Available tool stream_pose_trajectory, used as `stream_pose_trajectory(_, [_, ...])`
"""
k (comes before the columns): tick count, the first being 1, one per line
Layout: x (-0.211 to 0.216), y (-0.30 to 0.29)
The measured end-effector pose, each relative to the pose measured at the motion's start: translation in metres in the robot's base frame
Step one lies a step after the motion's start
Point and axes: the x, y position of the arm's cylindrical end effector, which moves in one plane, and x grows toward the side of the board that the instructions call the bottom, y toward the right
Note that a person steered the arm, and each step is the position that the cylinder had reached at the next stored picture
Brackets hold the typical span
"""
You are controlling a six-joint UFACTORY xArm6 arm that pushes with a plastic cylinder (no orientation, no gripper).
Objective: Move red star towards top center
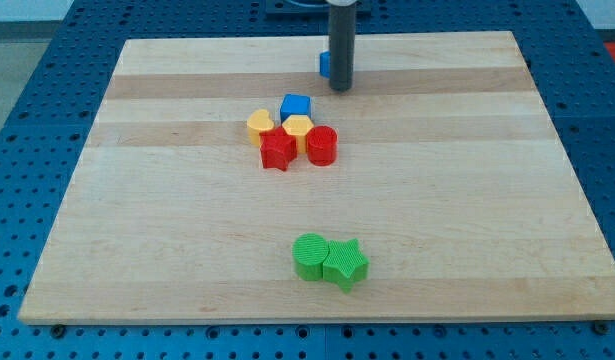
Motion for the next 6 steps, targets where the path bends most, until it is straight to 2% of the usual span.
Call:
stream_pose_trajectory(2, [-0.041,0.034])
stream_pose_trajectory(3, [-0.059,0.027])
stream_pose_trajectory(4, [-0.065,0.012])
stream_pose_trajectory(6, [-0.045,-0.031])
